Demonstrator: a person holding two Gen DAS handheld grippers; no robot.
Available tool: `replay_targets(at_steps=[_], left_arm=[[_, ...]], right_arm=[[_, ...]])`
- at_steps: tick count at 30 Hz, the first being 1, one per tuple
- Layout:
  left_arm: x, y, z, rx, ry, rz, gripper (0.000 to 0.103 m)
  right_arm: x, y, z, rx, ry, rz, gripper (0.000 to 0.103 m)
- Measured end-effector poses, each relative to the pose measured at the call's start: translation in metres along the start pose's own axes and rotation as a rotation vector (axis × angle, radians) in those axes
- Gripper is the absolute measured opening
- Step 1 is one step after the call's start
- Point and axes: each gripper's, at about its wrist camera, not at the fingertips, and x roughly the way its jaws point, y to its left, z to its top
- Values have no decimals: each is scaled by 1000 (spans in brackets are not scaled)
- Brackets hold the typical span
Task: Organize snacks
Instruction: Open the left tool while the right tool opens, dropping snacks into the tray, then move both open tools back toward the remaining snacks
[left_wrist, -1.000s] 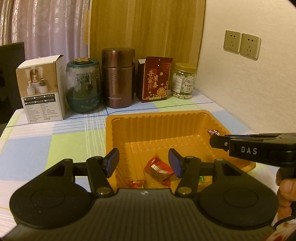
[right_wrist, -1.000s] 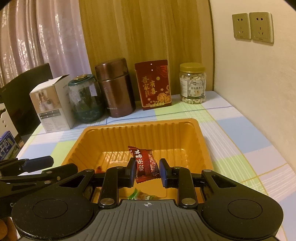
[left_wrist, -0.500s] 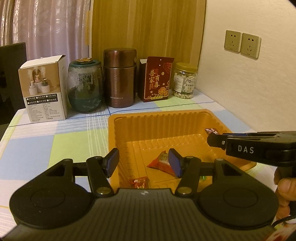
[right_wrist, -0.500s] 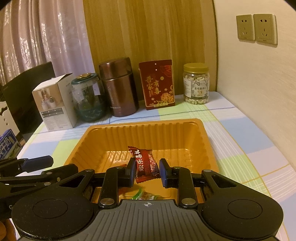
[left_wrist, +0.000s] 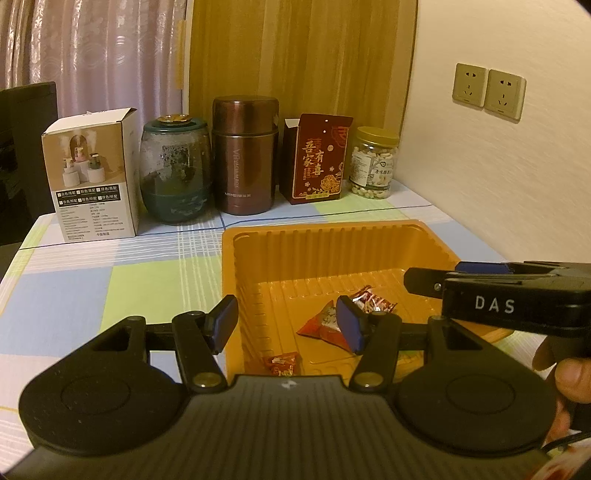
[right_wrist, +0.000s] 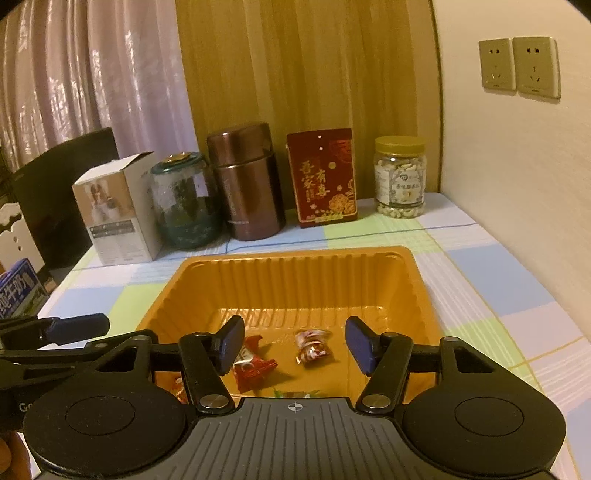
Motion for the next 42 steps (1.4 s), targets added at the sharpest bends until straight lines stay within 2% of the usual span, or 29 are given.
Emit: replay_targets(at_steps=[20, 34, 42], left_arm=[[-17, -2, 2, -9, -21, -3, 55], [-66, -10, -16, -21, -28, -13, 55], [-96, -13, -38, 5, -8, -12, 55]], right_arm=[[-17, -5, 2, 5, -36, -28, 61], [-65, -10, -12, 0, -78, -61, 61], [-101, -10, -30, -4, -86, -66, 61]])
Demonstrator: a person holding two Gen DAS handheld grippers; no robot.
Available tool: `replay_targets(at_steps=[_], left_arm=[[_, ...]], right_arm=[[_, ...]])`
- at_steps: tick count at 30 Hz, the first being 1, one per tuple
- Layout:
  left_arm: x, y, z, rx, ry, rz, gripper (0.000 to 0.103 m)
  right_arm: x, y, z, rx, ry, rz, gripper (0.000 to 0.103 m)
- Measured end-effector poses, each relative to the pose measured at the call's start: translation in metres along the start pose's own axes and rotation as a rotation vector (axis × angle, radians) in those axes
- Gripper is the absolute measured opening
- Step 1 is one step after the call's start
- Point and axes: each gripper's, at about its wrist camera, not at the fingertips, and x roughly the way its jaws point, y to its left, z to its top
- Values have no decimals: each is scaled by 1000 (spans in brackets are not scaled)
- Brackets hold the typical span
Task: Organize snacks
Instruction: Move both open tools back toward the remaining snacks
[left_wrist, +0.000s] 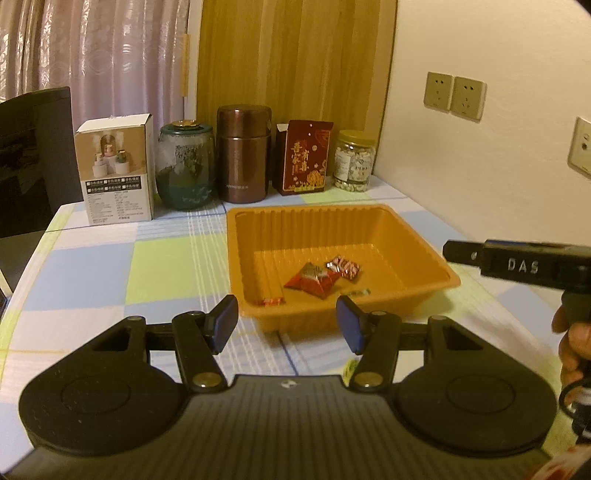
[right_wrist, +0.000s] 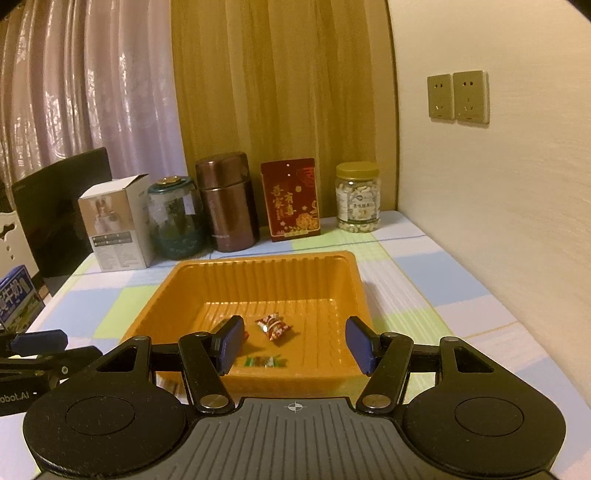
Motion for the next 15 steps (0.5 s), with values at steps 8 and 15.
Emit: replay_targets(at_steps=[8, 15], left_arm=[[-31, 7, -31, 58, 44, 11, 55], [-44, 12, -60, 92, 109, 0, 55]], right_arm=[[-26, 1, -28, -12, 37, -14, 61], [-37, 0, -58, -46, 97, -24, 61]])
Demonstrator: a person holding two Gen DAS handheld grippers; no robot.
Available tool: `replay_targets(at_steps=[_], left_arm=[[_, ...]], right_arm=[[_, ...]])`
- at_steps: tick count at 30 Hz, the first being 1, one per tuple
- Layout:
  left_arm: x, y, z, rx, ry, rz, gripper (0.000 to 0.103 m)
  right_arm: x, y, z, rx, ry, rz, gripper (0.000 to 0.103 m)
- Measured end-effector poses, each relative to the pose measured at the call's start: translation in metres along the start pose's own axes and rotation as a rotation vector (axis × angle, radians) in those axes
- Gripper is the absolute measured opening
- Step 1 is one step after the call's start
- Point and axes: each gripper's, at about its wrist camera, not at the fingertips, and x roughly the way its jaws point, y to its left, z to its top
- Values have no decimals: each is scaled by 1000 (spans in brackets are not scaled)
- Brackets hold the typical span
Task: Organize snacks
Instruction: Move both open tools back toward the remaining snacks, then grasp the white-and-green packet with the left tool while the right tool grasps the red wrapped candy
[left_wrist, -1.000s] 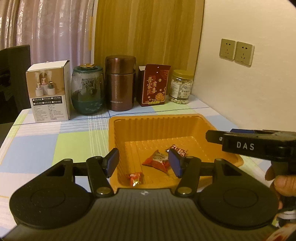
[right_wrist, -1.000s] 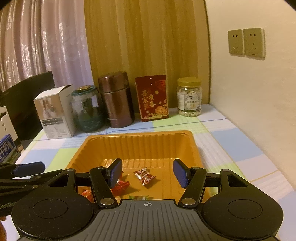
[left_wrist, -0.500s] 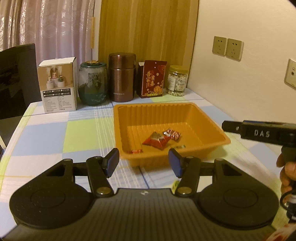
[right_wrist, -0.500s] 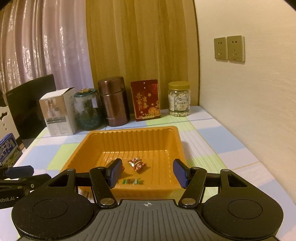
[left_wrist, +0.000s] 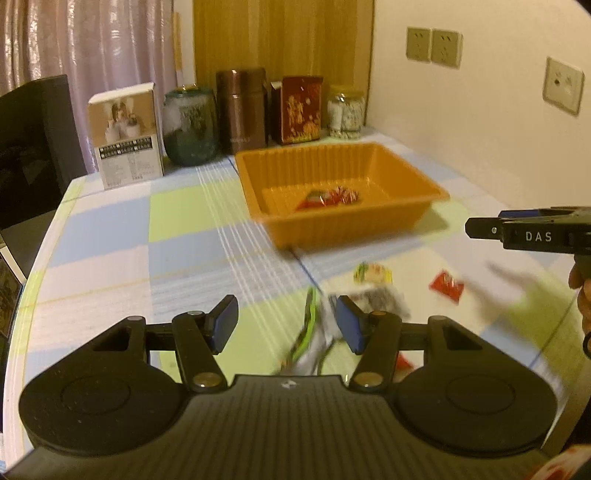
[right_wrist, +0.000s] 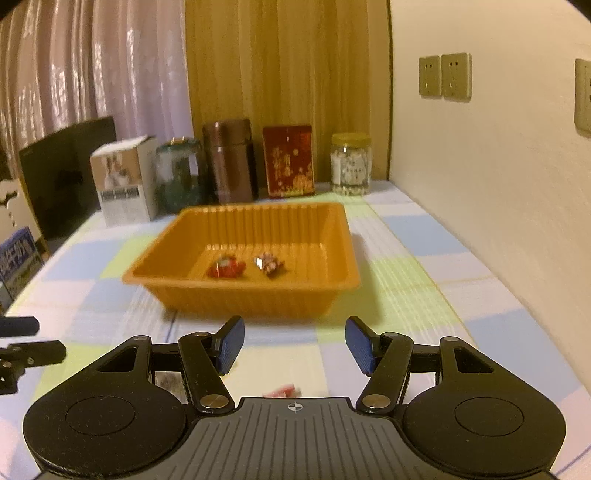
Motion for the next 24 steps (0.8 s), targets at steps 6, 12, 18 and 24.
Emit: replay_targets(at_steps=[6, 12, 18, 24], left_arm=[[4, 7, -14, 20, 38, -6, 55], [17, 11, -20, 30, 76, -18, 55], [31, 8, -23, 61, 108, -29, 54], [48, 4, -22, 100, 120, -49, 51]], right_arm=[[10, -4, -31, -57, 81, -10, 61], [25, -8, -43, -84, 136, 19, 61], [40, -5, -43, -102, 160, 36, 61], [47, -3, -41, -118, 162, 42, 61]])
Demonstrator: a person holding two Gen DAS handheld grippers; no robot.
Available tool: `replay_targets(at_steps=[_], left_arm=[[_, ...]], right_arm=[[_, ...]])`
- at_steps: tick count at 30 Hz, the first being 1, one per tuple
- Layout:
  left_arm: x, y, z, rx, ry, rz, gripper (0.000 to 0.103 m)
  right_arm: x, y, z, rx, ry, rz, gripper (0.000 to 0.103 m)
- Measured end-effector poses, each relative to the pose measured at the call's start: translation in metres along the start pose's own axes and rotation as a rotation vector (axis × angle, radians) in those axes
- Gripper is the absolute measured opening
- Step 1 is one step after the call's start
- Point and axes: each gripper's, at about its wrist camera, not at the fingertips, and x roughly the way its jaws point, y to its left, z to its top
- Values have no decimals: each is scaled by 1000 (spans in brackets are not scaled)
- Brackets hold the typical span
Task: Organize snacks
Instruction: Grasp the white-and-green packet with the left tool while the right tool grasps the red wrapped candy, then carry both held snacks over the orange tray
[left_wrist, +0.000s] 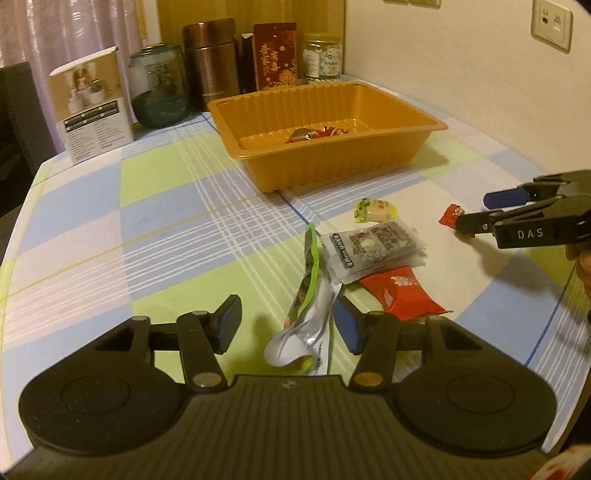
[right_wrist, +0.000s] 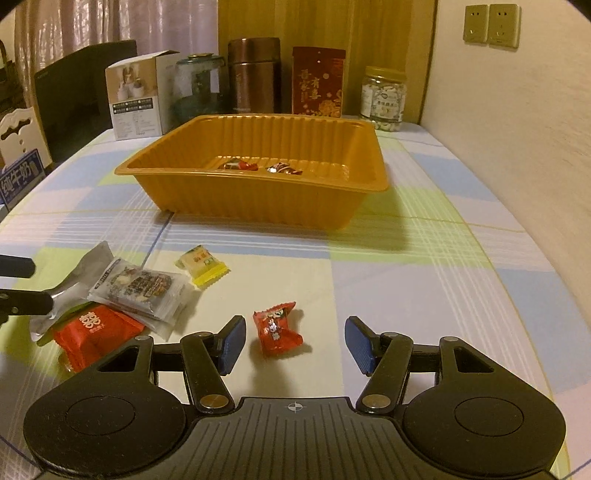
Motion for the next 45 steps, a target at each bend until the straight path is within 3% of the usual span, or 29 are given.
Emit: replay_targets(at_steps=[14, 17, 21, 24, 39, 45], left_arm=[[25, -13, 2, 76, 56, -31, 27], [25, -13, 2, 63, 59, -25, 26], [25, -11, 3, 42, 61, -20, 25], [24, -11, 3, 32, 63, -12, 25], [5, -7, 13, -31, 9, 46, 25], [-3, -11, 23, -54, -28, 36, 25]], right_arm=[[12, 5, 3, -5, 7, 3, 60], [14, 6, 3, -13, 18, 5, 45], [13, 11, 2, -48, 12, -3, 36], [13, 12, 2, -61, 12, -10, 23], [-3, 18, 10, -43, -39, -11, 20], [-12, 20, 18, -29, -65, 7, 20]])
